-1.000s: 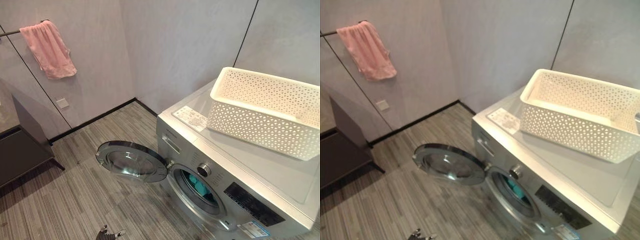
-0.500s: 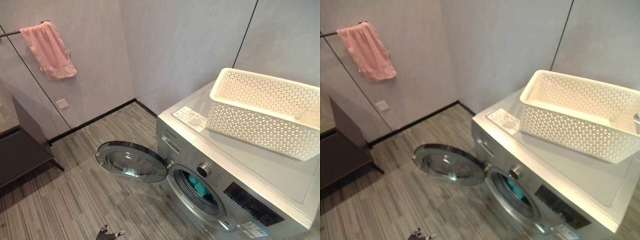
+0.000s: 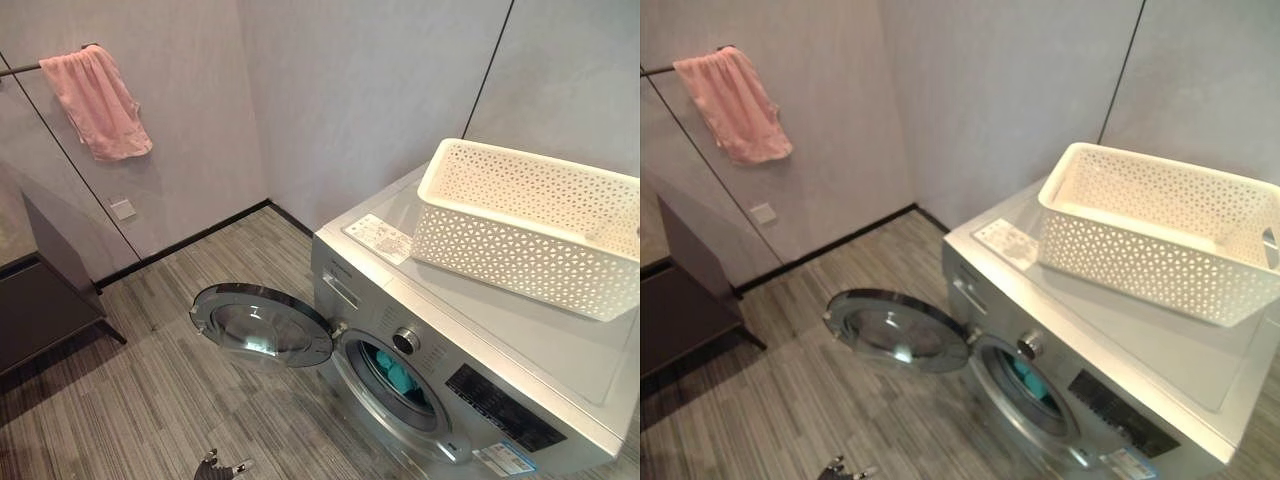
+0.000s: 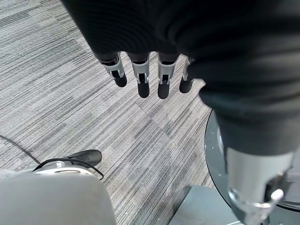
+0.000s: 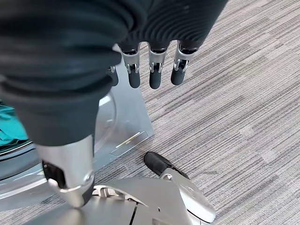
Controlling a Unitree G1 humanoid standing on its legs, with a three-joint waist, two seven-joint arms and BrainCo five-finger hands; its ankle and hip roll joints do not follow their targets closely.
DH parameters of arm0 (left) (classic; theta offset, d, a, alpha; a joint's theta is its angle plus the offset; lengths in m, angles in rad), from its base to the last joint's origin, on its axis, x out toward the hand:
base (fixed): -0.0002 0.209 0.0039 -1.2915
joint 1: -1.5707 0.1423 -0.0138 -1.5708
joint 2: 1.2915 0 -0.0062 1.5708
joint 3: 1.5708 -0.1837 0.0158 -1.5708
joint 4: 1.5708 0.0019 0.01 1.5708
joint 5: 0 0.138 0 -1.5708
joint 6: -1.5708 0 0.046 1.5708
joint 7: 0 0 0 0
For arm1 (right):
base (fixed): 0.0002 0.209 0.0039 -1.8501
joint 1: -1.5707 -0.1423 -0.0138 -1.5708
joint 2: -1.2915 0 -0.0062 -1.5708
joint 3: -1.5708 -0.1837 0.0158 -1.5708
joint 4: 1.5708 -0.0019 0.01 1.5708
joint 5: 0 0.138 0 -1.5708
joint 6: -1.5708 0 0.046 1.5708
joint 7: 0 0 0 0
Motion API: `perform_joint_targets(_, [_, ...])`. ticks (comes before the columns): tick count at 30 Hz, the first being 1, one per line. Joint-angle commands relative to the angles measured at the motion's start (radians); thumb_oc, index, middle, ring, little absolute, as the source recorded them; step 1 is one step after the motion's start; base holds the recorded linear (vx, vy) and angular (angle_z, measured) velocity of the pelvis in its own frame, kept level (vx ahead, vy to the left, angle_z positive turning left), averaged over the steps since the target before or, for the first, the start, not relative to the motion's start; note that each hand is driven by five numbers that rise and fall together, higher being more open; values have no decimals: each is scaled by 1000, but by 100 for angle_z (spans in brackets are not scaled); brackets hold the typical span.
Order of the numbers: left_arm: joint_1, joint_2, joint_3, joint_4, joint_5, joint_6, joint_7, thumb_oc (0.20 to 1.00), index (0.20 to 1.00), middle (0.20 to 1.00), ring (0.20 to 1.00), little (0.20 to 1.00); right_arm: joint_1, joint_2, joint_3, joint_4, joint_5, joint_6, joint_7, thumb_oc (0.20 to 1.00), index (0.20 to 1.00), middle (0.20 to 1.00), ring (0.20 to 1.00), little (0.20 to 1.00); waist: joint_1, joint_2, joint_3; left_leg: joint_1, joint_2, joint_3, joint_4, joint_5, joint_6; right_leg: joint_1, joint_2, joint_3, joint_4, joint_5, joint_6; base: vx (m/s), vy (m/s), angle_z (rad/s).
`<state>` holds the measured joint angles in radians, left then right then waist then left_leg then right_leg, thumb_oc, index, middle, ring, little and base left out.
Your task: Grab the laundry basket,head to the washer,open it,put in the laundry and shut it.
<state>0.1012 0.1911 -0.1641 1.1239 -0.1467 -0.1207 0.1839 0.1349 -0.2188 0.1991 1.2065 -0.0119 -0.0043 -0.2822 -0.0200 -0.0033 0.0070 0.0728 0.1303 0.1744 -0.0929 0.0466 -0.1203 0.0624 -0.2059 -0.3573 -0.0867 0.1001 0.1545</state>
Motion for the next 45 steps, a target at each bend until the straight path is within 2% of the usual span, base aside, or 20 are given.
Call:
perform_joint_targets(1, [-64, 20, -6, 64, 24, -8, -1, 1000, 1000, 1000, 1000, 1000, -58, 14, -1, 58, 23, -9, -10, 1000, 1000, 1000, 1000, 1000, -18, -17, 15, -7, 17, 45, 6, -56, 12, 6, -36, 32, -1, -52, 39, 0, 0, 0])
perform_joint_targets(29, [-62, 21, -3, 56, 16, -11, -3, 1000, 1000, 1000, 1000, 1000, -64, 12, -5, 61, 30, -12, -4, 1000, 1000, 1000, 1000, 1000, -25, -20, 15, -6, 17, 52, 6, -59, 13, 0, -35, 40, -1, -50, 39, -2, 1, -2])
perform_joint_targets(34, [-72, 42, 11, 24, -9, -13, 12, 1000, 1000, 1000, 1000, 1000, -74, 3, -19, 65, 36, -11, -2, 1000, 1000, 1000, 1000, 1000, -24, -27, 34, -24, 26, 53, 24, -41, 12, -7, -32, 55, -1, -53, 36, -36, 6, -1])
perform_joint_targets(35, [-76, 55, 17, 1, -24, -18, 17, 1000, 1000, 1000, 1000, 1000, -86, -8, -14, 61, 37, -16, -1, 1000, 1000, 1000, 1000, 1000, -15, -38, 58, -90, 29, 5, 144, -78, 12, -24, -31, 81, -1, -49, 26, -213, -4, 1])
perform_joint_targets(36, [-80, 68, 22, -40, -51, -34, 31, 1000, 1000, 1000, 1000, 1000, -100, -25, -9, 50, 45, -22, -7, 1000, 1000, 1000, 1000, 1000, 0, -46, 89, -145, 33, -61, 235, -103, -5, -40, -29, 110, -1, -48, 21, -251, 35, -4])
perform_joint_targets(37, [-78, 69, 29, -71, -69, -39, 37, 1000, 1000, 1000, 1000, 1000, -107, -36, -4, 38, 46, -25, -8, 1000, 1000, 1000, 1000, 1000, 11, -43, 103, -173, 30, -137, 272, -111, -23, -59, -28, 129, -1, -44, 20, -162, 43, -8])
perform_joint_targets(38, [-78, 69, 29, -72, -69, -39, 37, 1000, 1000, 1000, 1000, 1000, -108, -36, -5, 38, 46, -25, -8, 1000, 1000, 1000, 1000, 1000, 9, -44, 100, -178, 28, -138, 271, -108, -22, -62, -29, 127, -1, -43, 21, -104, 161, -52])
perform_joint_targets(39, [-65, 63, 49, -114, -100, -54, 55, 1000, 1000, 1000, 1000, 1000, -116, -55, 0, 21, 43, -27, -7, 1000, 1000, 1000, 1000, 1000, 29, -37, 105, -175, 23, -296, 281, -133, -30, -87, -31, 170, -1, -38, 34, -31, 190, -72])
perform_joint_targets(40, [-58, 57, 65, -130, -106, -57, 63, 1000, 1000, 1000, 1000, 1000, -119, -61, -1, 18, 34, -26, -1, 1000, 1000, 1000, 1000, 1000, 32, -34, 98, -149, 24, -358, 250, -160, -22, -103, -33, 197, -1, -33, 45, -26, 186, -100])
perform_joint_targets(42, [-60, 52, 76, -137, -112, -59, 71, 1000, 1000, 1000, 1000, 1000, -123, -69, -14, 21, 35, -24, 3, 1000, 1000, 1000, 1000, 1000, 34, -28, 98, -122, 24, -379, 226, -177, -16, -115, -43, 213, -1, -20, 57, -17, 274, -84])
perform_joint_targets(43, [-67, 50, 89, -132, -111, -59, 77, 1000, 1000, 1000, 1000, 1000, -127, -74, -31, 26, 26, -10, 13, 1000, 1000, 1000, 1000, 1000, 26, -30, 90, -99, 10, -339, 208, -202, -2, -143, -91, 234, -1, 10, 85, -44, 366, -73])
perform_joint_targets(44, [-67, 50, 89, -132, -111, -59, 77, 1000, 1000, 1000, 1000, 1000, -127, -74, -32, 26, 26, -10, 13, 1000, 1000, 1000, 1000, 1000, 27, -30, 90, -98, 10, -338, 208, -202, -2, -143, -91, 234, -1, 10, 85, -79, 539, -61])
perform_joint_targets(45, [-63, 57, 102, -148, -99, -54, 83, 1000, 1000, 1000, 1000, 1000, -130, -72, -39, 20, 21, 4, 19, 1000, 1000, 1000, 1000, 1000, 20, -40, 90, -82, -20, -280, 199, -228, 26, -196, -136, 274, -1, 70, 107, -45, 290, -55])
